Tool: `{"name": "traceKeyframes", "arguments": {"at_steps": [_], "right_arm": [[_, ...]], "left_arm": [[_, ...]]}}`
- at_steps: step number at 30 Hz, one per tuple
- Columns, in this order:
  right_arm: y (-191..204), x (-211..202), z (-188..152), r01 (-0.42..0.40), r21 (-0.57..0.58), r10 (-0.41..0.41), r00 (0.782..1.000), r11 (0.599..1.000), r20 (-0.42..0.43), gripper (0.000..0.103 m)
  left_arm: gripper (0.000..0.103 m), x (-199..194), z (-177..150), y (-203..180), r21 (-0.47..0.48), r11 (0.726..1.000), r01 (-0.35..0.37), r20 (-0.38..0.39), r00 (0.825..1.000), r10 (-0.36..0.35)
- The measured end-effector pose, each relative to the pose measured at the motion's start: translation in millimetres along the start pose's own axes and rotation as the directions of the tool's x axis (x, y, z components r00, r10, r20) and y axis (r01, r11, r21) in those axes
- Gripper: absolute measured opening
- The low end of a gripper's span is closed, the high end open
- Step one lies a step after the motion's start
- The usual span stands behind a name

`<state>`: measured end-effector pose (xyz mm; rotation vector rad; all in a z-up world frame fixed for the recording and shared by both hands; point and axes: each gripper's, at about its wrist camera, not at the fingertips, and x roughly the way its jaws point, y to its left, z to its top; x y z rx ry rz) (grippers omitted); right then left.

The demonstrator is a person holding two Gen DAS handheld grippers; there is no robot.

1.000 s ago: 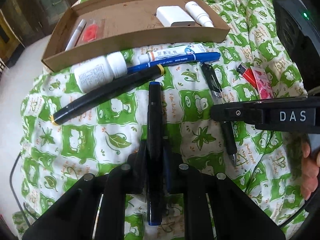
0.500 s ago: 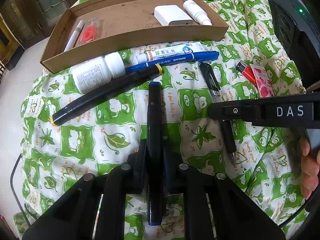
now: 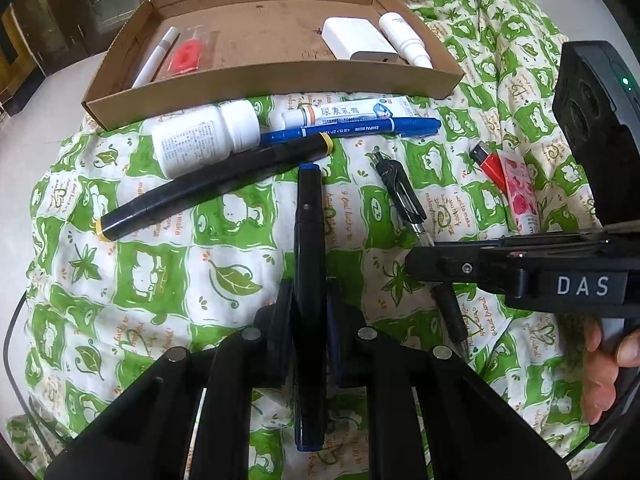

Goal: Organize rigid objects
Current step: 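Lift the black marker with the left gripper while the right carries the black pen toward the tray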

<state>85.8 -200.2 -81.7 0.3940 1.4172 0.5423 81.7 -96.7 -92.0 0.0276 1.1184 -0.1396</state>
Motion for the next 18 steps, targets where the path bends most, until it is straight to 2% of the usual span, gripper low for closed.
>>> {"name": "traceKeyframes", "arguments": {"at_steps": [8,12,18], "right_arm": [[0,5,9,0.004,0.006,-0.004,1.000,1.000,0.002,0.010],[11,-4,10,0.020,-0.050,-0.017,0.999,0.999,0.046,0.010],[19,-11,8,-0.021,-0.080,0.027,0.997,0.997,0.077,0.010]], "left_arm": [[0.012,3,0,1,-0.002,1.000,0.000,-0.005,1.000,0.000],[0.012,-4,0,2,-0.013,1.000,0.007,0.039,0.999,-0.007],[0.012,-13,-1,15,-0.047,0.999,0.024,0.077,0.997,-0.021]]}}
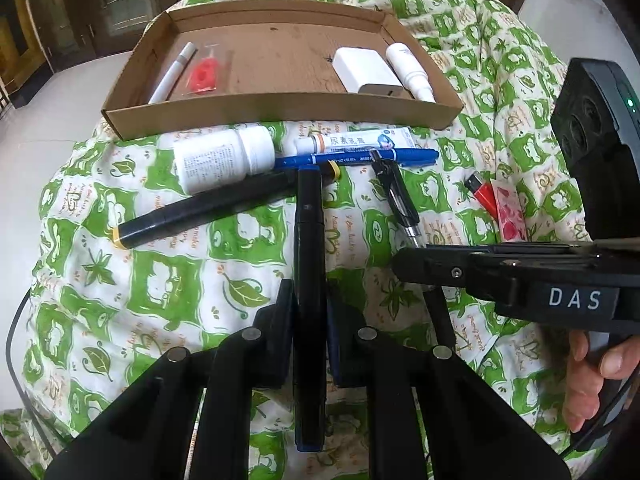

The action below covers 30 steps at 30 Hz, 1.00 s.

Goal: Organize rigid objects
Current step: 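Lift the black marker with the left gripper while the right carries the black pen toward the tray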

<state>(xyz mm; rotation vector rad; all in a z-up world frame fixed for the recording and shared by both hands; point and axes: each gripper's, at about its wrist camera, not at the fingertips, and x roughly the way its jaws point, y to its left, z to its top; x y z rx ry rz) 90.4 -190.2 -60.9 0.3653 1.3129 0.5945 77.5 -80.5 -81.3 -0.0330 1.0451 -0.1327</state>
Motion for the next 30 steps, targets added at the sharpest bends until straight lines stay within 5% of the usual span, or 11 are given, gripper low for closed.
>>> {"name": "traceKeyframes", "arguments": {"at_steps": [30], "right_arm": [[9,-17,8,0.010,-0.040,-0.006,0.996,0.999,0.085,0.010]], "left_arm": [[0.012,-29,8,16,-0.041,0.999,0.011,0.076,0.997,-0.008]]}}
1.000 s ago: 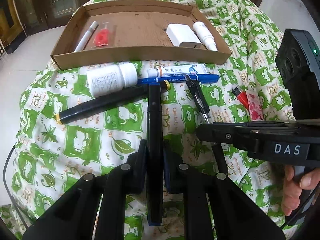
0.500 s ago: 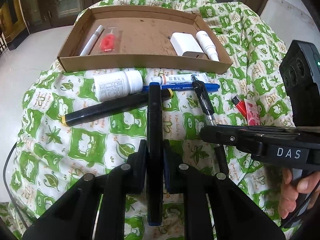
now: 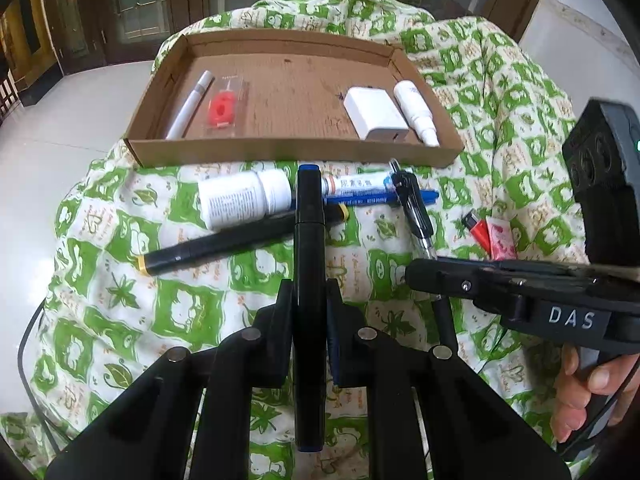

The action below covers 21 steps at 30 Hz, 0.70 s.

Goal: Organize rigid objects
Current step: 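Lift the black marker with the left gripper while the right carries the black pen toward the tray, then lower the black marker into the tray and open the left gripper while the right releases the pen there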

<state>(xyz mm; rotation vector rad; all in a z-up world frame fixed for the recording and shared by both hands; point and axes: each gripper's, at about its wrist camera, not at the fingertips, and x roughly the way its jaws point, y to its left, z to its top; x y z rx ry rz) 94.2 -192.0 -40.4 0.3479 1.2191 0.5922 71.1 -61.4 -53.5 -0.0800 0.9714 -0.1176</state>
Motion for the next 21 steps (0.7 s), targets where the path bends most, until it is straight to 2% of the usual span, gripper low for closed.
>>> {"name": "traceKeyframes", "arguments": {"at_steps": [9,21], "right_arm": [[-1,-1,3,-0.018,0.009,0.017,1.000,1.000,0.009,0.010],[-7,-6,22,-0.014,0.022,0.012,0.999,1.000,0.051,0.010]], "left_arm": [[0.012,-15,29,18,-0.059,0.998,0.027,0.046,0.999,-0.024],[0.012,-5,60,19,-0.079,0.997,0.026,0.047,0.999,-0.023]]}}
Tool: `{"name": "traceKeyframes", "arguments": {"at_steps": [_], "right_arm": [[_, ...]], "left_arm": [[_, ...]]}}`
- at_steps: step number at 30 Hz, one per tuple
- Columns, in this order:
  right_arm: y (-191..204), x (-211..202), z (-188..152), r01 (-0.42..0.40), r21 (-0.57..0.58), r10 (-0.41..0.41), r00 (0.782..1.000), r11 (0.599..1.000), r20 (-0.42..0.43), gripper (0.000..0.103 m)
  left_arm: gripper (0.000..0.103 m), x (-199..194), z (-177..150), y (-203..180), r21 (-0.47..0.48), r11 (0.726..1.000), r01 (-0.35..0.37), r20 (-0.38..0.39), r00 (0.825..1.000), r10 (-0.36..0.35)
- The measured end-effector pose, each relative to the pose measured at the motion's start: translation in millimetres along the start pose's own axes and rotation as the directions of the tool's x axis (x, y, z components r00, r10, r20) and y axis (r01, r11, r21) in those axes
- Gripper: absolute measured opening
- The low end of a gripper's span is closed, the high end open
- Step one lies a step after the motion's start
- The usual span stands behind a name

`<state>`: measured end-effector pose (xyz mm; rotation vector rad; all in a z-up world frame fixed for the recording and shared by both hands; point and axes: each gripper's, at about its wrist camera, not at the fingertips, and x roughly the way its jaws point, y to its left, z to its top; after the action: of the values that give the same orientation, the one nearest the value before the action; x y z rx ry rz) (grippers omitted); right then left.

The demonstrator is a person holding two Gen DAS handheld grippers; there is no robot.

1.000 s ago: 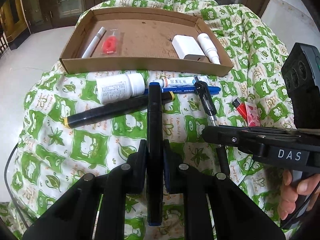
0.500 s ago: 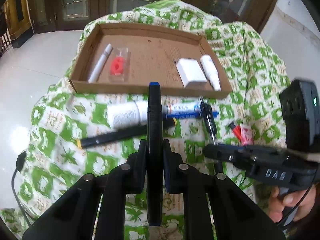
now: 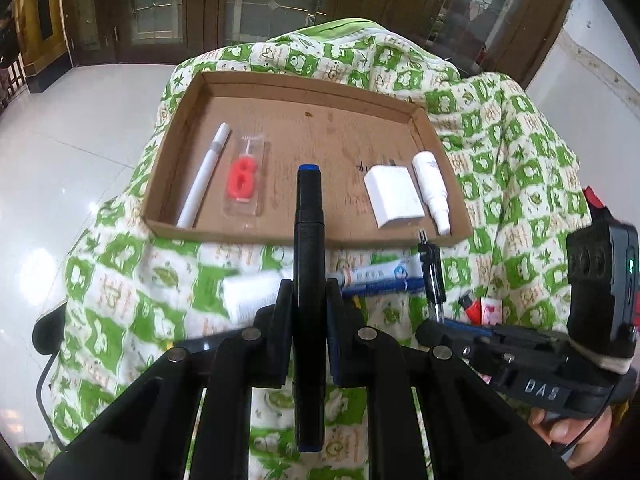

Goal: Organize rigid objects
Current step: 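Lower the black marker into the tray and open the left gripper while the right releases the pen there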

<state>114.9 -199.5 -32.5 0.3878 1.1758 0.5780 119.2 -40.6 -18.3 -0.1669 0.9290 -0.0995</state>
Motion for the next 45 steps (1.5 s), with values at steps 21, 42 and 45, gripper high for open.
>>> {"name": "traceKeyframes", "arguments": {"at_steps": [21,42,45], "right_arm": [[-3,20,57,-0.071,0.098,0.067,0.997,0.993,0.044,0.010],[-21,47,90,-0.034,0.154,0.026,0.998,0.988,0.053,0.010],[-21,45,95,-0.015,0.139,0.005,0.997,0.990,0.074,0.010]], "left_arm": [[0.012,41,65,-6,-0.033,0.999,-0.021,-0.001,1.000,0.020],[0.012,106,89,5,-0.034,0.996,-0.087,-0.063,0.994,0.084],[0.012,107,93,7,-0.013,0.993,-0.117,-0.059,0.992,0.116]]}}
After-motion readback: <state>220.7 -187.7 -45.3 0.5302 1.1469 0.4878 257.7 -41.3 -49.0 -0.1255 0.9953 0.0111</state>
